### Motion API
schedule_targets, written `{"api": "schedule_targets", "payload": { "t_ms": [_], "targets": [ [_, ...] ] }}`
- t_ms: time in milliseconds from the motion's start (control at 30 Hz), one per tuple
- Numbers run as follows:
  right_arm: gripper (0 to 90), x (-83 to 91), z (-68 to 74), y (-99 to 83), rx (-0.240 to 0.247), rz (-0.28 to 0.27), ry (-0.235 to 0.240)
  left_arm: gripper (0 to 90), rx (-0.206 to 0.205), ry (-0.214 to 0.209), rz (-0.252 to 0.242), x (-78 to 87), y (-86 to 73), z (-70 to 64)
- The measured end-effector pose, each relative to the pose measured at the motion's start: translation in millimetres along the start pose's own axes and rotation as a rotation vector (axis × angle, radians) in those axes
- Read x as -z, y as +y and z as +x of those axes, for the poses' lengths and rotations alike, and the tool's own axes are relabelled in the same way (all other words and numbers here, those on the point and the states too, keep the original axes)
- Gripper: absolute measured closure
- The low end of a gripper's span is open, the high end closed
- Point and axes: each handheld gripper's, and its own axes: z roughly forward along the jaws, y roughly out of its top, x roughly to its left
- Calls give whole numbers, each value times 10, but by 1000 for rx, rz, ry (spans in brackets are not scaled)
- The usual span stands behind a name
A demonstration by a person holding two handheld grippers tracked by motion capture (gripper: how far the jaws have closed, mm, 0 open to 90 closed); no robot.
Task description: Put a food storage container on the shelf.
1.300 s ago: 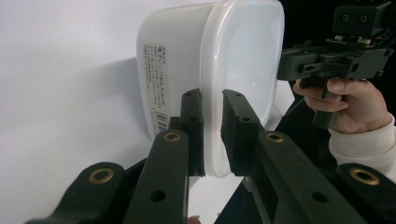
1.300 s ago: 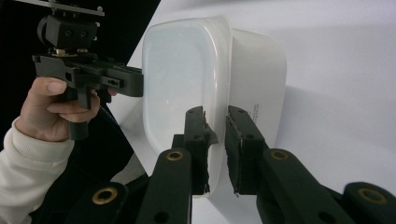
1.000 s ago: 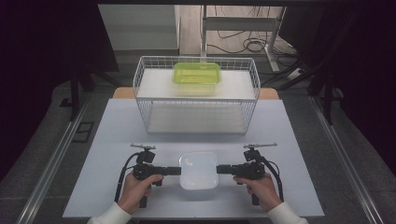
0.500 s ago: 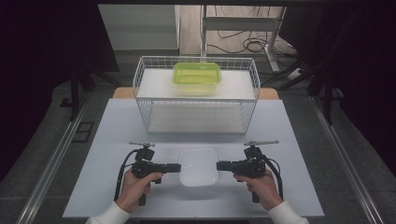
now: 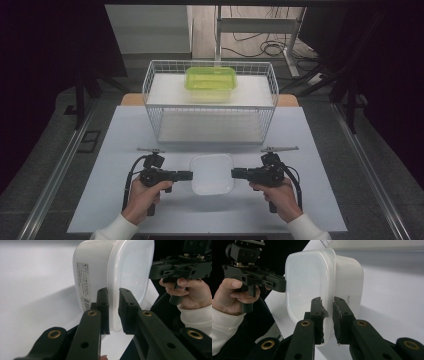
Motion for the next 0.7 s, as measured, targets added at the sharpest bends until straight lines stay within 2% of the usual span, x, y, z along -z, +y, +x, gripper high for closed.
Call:
{"api": "schedule_targets", "payload": {
  "t_ms": [267, 700],
  "targets": [
    [781, 38, 8, 134, 14, -15, 4, 795, -19, 4, -12, 40, 154, -54],
    [779, 216, 152, 517, 74, -84, -2, 797, -95, 24, -67, 225, 568, -314]
  ]
}}
